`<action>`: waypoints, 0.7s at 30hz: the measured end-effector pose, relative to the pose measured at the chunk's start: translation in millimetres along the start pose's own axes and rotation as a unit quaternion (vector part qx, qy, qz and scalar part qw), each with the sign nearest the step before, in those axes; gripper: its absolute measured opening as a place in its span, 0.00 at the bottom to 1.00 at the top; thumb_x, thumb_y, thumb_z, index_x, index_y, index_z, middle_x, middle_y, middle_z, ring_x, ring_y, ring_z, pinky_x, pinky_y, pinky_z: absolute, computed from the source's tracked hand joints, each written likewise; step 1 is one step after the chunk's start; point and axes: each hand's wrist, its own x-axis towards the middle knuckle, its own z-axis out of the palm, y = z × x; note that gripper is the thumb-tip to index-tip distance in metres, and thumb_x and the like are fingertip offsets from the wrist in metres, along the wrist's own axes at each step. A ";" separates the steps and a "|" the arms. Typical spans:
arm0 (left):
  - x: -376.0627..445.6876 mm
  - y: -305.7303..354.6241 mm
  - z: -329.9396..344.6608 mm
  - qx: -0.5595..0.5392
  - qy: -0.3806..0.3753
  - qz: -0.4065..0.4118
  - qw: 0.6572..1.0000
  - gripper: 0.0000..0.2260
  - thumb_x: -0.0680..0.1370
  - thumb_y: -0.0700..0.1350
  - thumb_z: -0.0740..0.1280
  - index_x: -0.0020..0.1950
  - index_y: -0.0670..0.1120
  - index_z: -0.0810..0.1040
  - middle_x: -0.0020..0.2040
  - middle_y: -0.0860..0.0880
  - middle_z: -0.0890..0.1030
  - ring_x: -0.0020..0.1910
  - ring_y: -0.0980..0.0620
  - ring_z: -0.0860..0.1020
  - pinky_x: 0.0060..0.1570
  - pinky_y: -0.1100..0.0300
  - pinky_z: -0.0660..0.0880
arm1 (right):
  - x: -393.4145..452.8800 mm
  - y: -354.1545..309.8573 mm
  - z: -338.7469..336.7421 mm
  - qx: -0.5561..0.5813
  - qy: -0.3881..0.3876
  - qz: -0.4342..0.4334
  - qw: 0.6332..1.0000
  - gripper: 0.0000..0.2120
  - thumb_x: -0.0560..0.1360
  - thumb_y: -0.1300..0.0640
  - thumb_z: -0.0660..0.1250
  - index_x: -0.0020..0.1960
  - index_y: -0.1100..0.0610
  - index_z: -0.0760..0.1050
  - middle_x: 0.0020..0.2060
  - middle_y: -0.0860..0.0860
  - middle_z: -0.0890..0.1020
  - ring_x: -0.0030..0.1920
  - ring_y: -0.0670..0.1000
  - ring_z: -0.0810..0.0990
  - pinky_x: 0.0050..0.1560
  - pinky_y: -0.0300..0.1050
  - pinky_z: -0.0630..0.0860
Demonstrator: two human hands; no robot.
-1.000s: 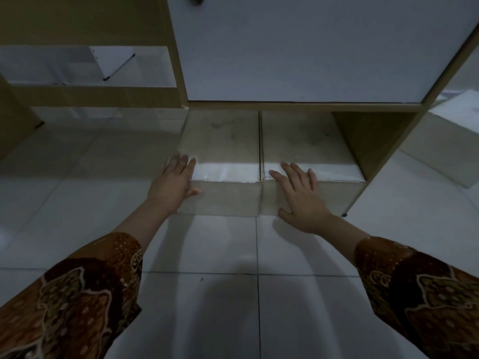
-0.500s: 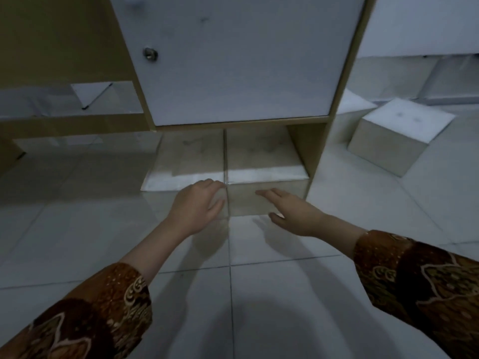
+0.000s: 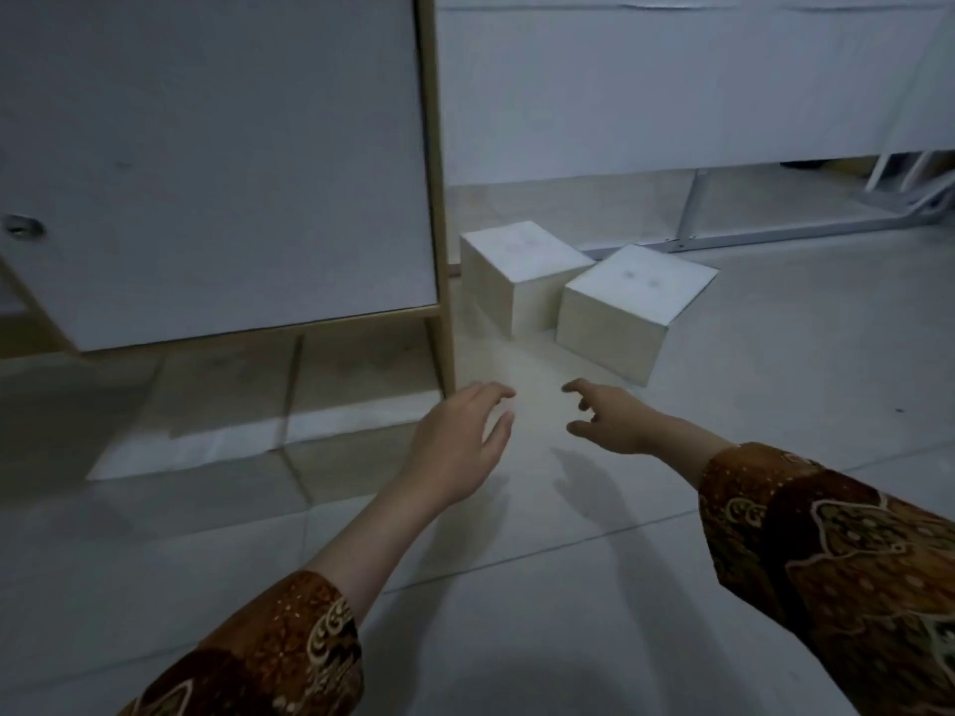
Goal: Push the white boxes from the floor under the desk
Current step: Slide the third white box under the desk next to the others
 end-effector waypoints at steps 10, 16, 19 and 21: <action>88.6 -0.5 98.9 0.065 -0.064 -0.099 0.991 0.22 0.77 0.53 0.55 0.68 0.47 0.70 0.62 0.46 0.78 0.60 0.45 0.75 0.59 0.49 0.72 | 85.1 128.0 -29.8 -0.029 0.084 0.070 0.994 0.28 0.77 0.51 0.61 0.74 0.57 0.58 0.71 0.59 0.64 0.69 0.62 0.64 0.66 0.56 0.66; 115.9 0.3 143.5 0.018 -0.050 -0.147 0.988 0.22 0.75 0.54 0.56 0.65 0.47 0.73 0.61 0.46 0.79 0.60 0.46 0.76 0.60 0.48 0.72 | 134.3 191.1 -42.3 -0.075 0.124 0.068 0.987 0.34 0.77 0.48 0.62 0.75 0.63 0.53 0.75 0.60 0.56 0.76 0.60 0.53 0.73 0.56 0.58; 125.8 6.3 168.4 0.001 -0.060 -0.167 0.984 0.17 0.77 0.51 0.60 0.64 0.47 0.73 0.59 0.46 0.79 0.58 0.46 0.77 0.59 0.47 0.72 | 147.4 213.0 -38.9 -0.054 0.159 0.058 0.984 0.25 0.76 0.53 0.64 0.67 0.65 0.65 0.66 0.62 0.68 0.66 0.61 0.67 0.63 0.52 0.68; 135.6 12.4 180.1 -0.014 -0.063 -0.174 0.983 0.15 0.78 0.49 0.62 0.63 0.48 0.74 0.58 0.47 0.80 0.56 0.47 0.78 0.59 0.48 0.72 | 149.2 219.0 -30.5 -0.065 0.219 0.035 0.973 0.16 0.75 0.58 0.64 0.60 0.65 0.70 0.58 0.61 0.72 0.57 0.61 0.71 0.51 0.50 0.70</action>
